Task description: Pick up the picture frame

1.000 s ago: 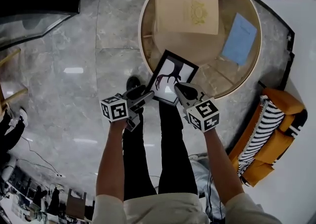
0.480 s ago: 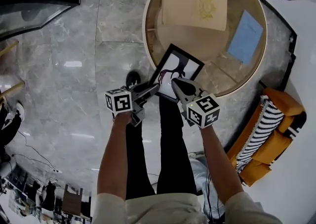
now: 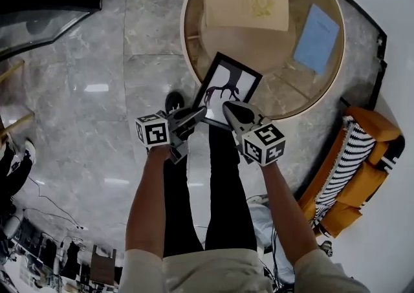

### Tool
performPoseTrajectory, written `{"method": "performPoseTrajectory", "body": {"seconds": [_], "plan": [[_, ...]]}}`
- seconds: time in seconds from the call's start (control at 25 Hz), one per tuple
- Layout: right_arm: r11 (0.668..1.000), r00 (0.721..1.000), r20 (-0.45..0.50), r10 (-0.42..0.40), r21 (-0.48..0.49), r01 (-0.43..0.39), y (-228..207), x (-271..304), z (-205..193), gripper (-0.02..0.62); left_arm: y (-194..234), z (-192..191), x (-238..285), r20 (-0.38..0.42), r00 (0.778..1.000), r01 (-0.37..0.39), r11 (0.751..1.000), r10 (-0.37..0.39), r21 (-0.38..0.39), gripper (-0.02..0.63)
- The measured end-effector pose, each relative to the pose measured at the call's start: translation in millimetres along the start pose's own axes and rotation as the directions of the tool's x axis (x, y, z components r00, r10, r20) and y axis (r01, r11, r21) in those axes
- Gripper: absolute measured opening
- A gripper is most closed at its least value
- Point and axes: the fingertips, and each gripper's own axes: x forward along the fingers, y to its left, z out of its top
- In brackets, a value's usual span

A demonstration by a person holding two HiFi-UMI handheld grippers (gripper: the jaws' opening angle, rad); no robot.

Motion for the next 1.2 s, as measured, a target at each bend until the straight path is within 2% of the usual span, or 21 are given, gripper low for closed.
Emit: {"method": "performPoseTrajectory", "body": {"seconds": [0.12,0.24,0.52,0.64,0.84,0.92,1.0,1.2], "plan": [[1.000,1.000,0.016,-0.014,0.015,0.014,2,-13,1,0.035,-14,-3,-1,-0.009,1.000,0.026,1.000,-0.026,0.011,0.052],[0.998,0.999,0.043,-0.023,0.053,0.021,5,-27,5,0.035,-33,-2,-1,-0.027,1.000,0.018,0.997,-0.016,0.078,0.048],[0.982,0.990,0.119,-0.069,0.181,0.047,12,-57,14,0.035,-63,9,-3,-0.088,0.991,-0.073,0.958,0.101,0.276,0.046],[0.965,0.983,0.159,-0.090,0.259,0.046,18,-76,20,0.035,-81,13,-8,-0.095,0.981,-0.125,0.929,0.168,0.348,0.046],[0.932,0.968,0.211,-0.136,0.358,0.053,32,-112,33,0.035,-121,18,-17,-0.107,0.953,-0.199,0.853,0.283,0.482,0.046],[0.921,0.962,0.231,-0.144,0.387,0.045,42,-123,40,0.035,-138,22,-22,-0.100,0.947,-0.213,0.832,0.304,0.512,0.046],[0.917,0.957,0.248,-0.148,0.398,0.039,53,-133,49,0.035,-155,27,-29,-0.079,0.947,-0.226,0.819,0.312,0.527,0.044],[0.938,0.955,0.252,-0.156,0.340,0.064,77,-153,71,0.035,-191,44,-43,-0.018,0.940,-0.271,0.779,0.340,0.565,0.044]]}}
